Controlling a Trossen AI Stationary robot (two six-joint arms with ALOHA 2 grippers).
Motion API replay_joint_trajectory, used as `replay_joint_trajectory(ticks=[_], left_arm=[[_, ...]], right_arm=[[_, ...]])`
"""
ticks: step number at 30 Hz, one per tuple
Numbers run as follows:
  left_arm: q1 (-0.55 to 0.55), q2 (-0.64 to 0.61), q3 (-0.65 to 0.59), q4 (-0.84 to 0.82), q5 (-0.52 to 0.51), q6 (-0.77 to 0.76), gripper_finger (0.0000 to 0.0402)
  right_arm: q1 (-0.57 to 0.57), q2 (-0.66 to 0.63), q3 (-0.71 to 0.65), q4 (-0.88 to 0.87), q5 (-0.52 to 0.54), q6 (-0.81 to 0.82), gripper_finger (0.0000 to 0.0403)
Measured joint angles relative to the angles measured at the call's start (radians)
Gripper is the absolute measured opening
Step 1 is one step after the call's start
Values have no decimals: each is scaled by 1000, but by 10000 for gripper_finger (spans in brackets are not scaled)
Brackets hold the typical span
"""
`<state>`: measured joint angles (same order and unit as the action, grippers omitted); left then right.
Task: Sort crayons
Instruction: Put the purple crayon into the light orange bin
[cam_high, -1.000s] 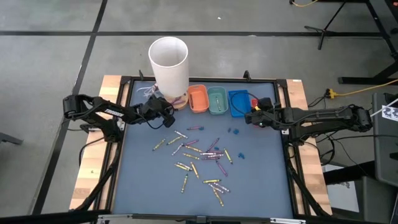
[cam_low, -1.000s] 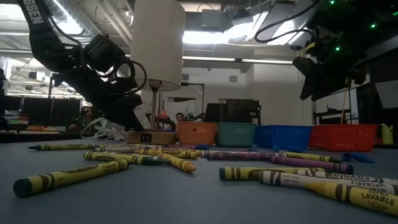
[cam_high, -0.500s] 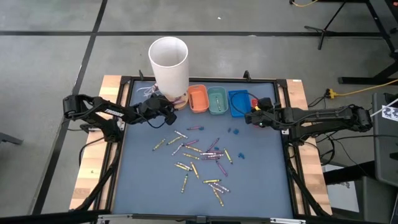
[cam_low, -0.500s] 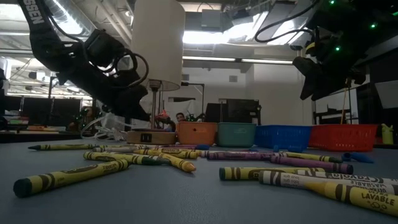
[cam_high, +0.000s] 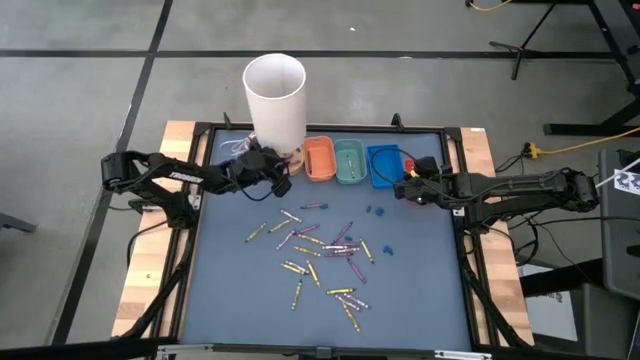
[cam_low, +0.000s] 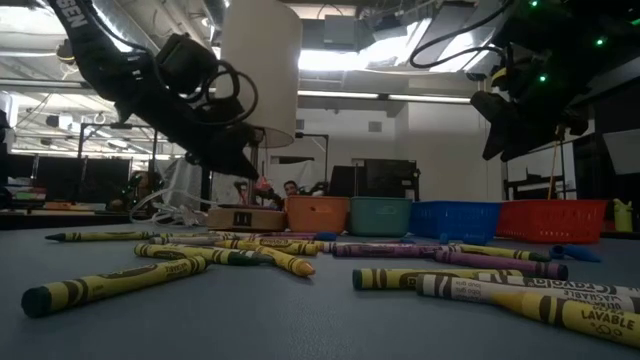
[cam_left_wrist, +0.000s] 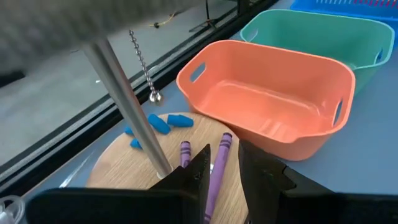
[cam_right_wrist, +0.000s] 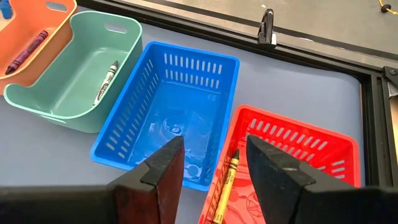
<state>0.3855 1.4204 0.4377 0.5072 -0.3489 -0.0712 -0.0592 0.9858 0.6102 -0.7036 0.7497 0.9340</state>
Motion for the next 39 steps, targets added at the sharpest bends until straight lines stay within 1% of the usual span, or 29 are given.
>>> replay_joint_trajectory(ticks=[11, 21, 25, 27, 31, 34, 39], left_arm=[[0, 0, 0, -26, 0, -8, 69], [0, 0, 0, -144, -7, -109, 69], [1, 0, 0, -170, -54, -110, 69], [1, 0, 0, -170, -58, -99, 69], [1, 0, 0, -165, -28, -53, 69], [0, 0, 0, -164, 3, -50, 69], [0, 0, 0, -164, -6, -50, 69]], right_arm=[[0, 0, 0, 0, -1, 0, 172], [0, 0, 0, 0, -1, 0, 172], [0, 0, 0, 0, -2, 0, 172], [0, 0, 0, 0, -2, 0, 172], [0, 0, 0, 0, -2, 0, 172], [0, 0, 0, 0, -2, 0, 172], [0, 0, 0, 0, -2, 0, 172]])
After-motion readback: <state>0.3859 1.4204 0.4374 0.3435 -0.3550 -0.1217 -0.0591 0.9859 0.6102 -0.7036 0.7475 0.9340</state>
